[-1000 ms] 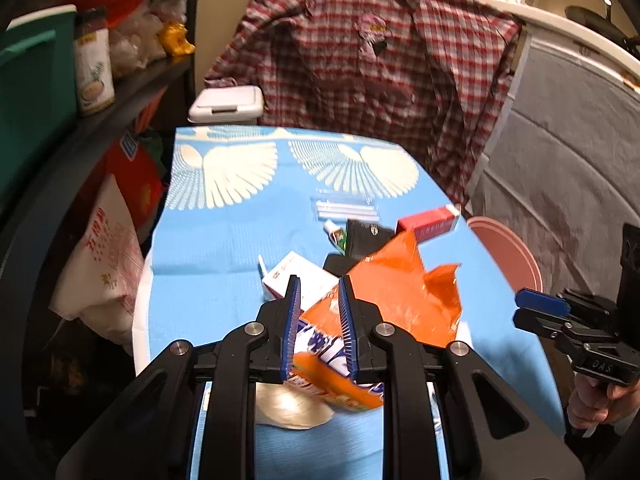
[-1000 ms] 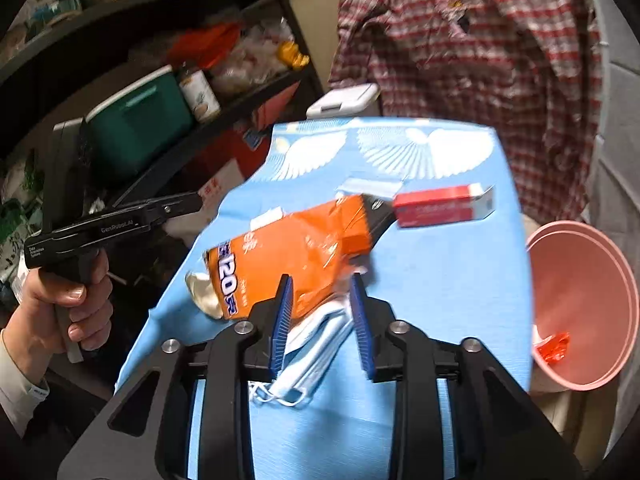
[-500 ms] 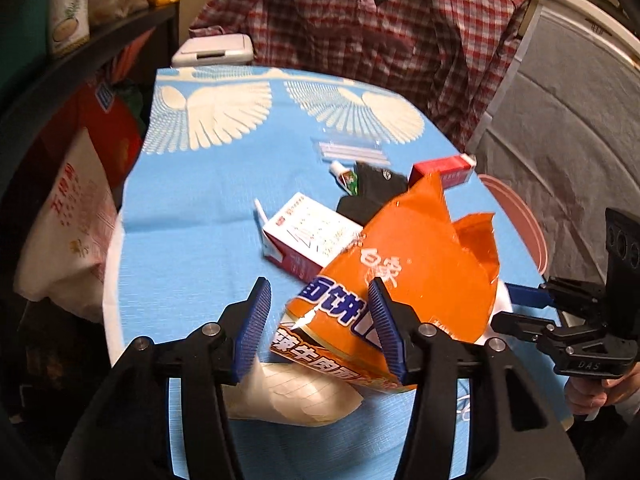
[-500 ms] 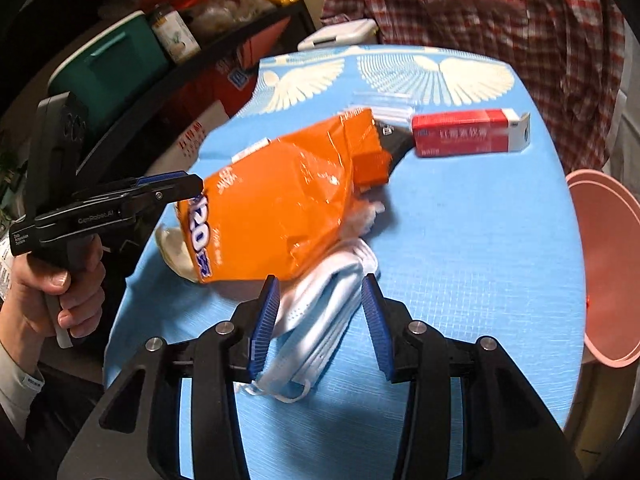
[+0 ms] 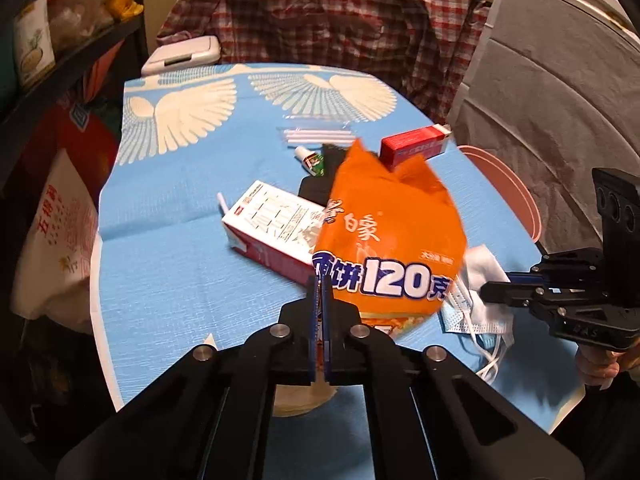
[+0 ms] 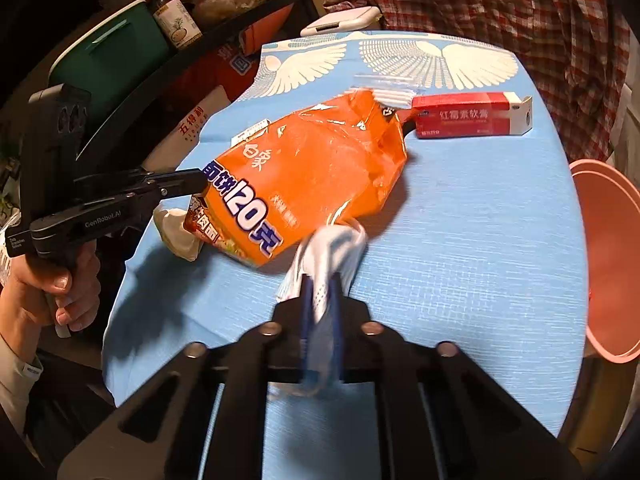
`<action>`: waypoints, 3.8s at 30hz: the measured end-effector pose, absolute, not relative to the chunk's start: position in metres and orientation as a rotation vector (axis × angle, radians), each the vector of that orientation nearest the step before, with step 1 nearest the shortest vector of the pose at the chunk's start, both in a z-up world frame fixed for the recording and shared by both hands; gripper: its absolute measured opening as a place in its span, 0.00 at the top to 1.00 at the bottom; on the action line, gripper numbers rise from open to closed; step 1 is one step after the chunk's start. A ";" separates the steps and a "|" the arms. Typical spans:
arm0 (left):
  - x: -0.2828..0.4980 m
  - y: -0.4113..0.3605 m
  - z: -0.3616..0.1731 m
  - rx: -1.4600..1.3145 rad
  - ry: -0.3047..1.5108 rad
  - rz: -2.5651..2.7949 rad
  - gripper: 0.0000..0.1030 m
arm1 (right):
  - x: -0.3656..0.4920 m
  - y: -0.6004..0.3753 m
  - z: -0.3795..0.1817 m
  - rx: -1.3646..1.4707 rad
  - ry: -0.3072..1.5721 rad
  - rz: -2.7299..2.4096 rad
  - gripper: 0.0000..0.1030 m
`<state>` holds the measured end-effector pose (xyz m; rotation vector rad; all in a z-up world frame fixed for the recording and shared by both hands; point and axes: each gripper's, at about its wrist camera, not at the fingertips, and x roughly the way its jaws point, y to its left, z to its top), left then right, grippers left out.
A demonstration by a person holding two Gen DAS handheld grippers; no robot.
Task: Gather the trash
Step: 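Grasp the orange snack bag with the left tool while the right tool grasps the white face mask, then carry the face mask to the bucket with the right tool while the left carries the orange bag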
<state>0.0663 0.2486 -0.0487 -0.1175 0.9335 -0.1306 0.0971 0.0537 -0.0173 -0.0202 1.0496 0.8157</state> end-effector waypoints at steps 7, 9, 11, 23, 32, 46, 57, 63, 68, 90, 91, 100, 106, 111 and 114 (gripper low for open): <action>0.059 0.236 -0.026 -0.110 0.866 -0.138 0.99 | 0.102 0.028 0.006 0.007 0.970 0.776 0.96; 0.057 0.231 -0.019 -0.107 0.842 -0.135 0.99 | 0.104 0.019 0.014 0.016 0.939 0.759 0.96; 0.056 0.226 -0.011 -0.109 0.817 -0.129 0.99 | 0.106 0.012 0.021 0.012 0.906 0.740 0.96; 0.051 0.203 0.018 -0.107 0.723 -0.062 0.99 | 0.109 -0.018 0.046 -0.044 0.757 0.671 0.96; 0.050 0.200 0.023 -0.097 0.699 -0.016 1.00 | 0.116 -0.028 0.049 -0.046 0.736 0.649 0.96; 0.049 0.193 0.038 -0.105 0.653 -0.002 1.00 | 0.121 -0.038 0.056 -0.038 0.707 0.620 0.96; 0.053 0.180 0.048 -0.107 0.623 -0.008 1.00 | 0.129 -0.056 0.063 -0.005 0.690 0.584 0.96; 0.056 0.169 0.054 -0.103 0.608 -0.024 1.00 | 0.137 -0.072 0.068 0.019 0.680 0.555 0.96; 0.060 0.157 0.059 -0.097 0.600 -0.047 1.00 | 0.142 -0.085 0.069 0.032 0.675 0.527 0.96; 0.098 0.086 0.061 -0.074 0.605 -0.159 1.00 | 0.171 -0.143 0.070 0.059 0.677 0.403 0.96; 0.100 0.083 0.061 -0.074 0.606 -0.164 1.00 | 0.173 -0.145 0.070 0.058 0.679 0.399 0.96; 0.120 0.052 0.050 -0.070 0.633 -0.212 1.00 | 0.183 -0.153 0.063 0.039 0.689 0.357 0.96; 0.135 0.032 0.043 -0.067 0.655 -0.240 1.00 | 0.193 -0.159 0.055 0.044 0.709 0.335 0.96; 0.148 0.016 0.039 -0.064 0.673 -0.261 1.00 | 0.198 -0.163 0.050 0.048 0.724 0.324 0.96; 0.156 0.007 0.035 -0.064 0.685 -0.273 1.00 | 0.201 -0.167 0.047 0.051 0.731 0.317 0.96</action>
